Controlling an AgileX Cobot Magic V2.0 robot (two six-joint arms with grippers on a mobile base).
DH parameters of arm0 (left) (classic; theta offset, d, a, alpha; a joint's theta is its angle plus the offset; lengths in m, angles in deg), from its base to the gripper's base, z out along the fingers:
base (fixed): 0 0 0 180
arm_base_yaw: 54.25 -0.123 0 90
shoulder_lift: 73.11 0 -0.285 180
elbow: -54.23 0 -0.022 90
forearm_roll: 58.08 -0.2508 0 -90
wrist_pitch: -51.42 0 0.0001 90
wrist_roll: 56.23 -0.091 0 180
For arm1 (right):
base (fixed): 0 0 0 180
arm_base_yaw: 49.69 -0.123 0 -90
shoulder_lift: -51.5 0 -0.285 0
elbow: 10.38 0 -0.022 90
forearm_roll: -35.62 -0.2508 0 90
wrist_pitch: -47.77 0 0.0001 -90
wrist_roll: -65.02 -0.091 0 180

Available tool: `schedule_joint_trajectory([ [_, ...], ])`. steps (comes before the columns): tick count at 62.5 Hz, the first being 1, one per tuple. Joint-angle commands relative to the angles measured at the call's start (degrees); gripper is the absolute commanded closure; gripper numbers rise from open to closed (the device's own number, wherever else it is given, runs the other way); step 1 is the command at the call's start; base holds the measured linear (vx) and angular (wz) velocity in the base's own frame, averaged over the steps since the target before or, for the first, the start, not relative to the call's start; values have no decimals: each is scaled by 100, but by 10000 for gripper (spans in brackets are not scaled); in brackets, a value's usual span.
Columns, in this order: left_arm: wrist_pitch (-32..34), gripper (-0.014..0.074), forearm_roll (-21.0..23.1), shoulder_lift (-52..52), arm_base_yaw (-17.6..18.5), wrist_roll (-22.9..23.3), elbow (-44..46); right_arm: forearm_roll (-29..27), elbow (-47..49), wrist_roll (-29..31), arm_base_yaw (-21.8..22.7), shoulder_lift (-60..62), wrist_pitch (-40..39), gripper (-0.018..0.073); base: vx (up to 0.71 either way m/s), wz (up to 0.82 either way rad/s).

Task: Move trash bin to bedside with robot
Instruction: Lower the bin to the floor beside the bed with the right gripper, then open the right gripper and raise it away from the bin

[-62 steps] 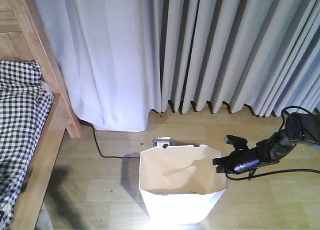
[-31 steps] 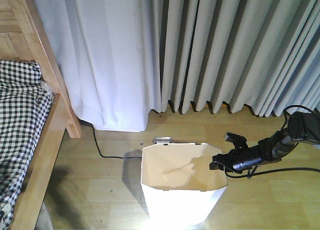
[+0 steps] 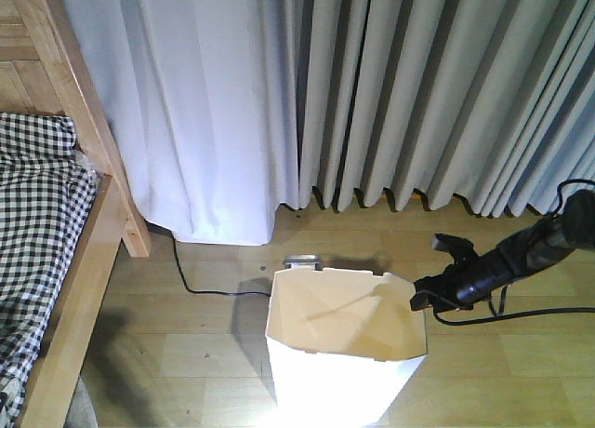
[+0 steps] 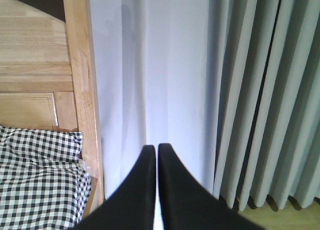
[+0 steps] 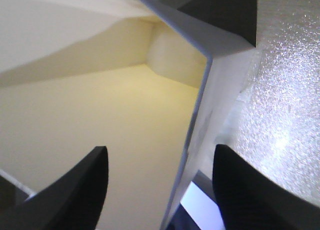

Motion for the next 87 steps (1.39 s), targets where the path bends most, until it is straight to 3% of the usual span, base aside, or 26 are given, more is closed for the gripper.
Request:
schedule_joint_trajectory([
  [1, 446, 602, 22, -57, 31, 52, -158, 714, 44, -448, 47, 617, 472, 142, 0, 0],
  [17, 446, 602, 22, -57, 31, 52, -158, 2263, 44, -1857, 47, 1454, 1436, 218, 0, 0],
  [34, 446, 602, 22, -57, 31, 52, -158, 3312, 44, -2868, 47, 2747, 2322, 288, 0, 0],
  [44, 446, 602, 22, -57, 31, 52, -158, 3423, 44, -2943, 47, 3752, 2489, 342, 0, 0],
  [59, 446, 602, 22, -57, 31, 52, -158, 3442, 19, -2900, 47, 5221, 3064, 347, 0, 0],
  [67, 446, 602, 22, -57, 31, 52, -158, 3545, -665, -2861, 47, 6216, 2565, 347, 0, 0],
  [87, 446, 602, 22, -57, 31, 52, -158, 3686, -3290, -2845, 38, 9505, 193, 345, 0, 0],
])
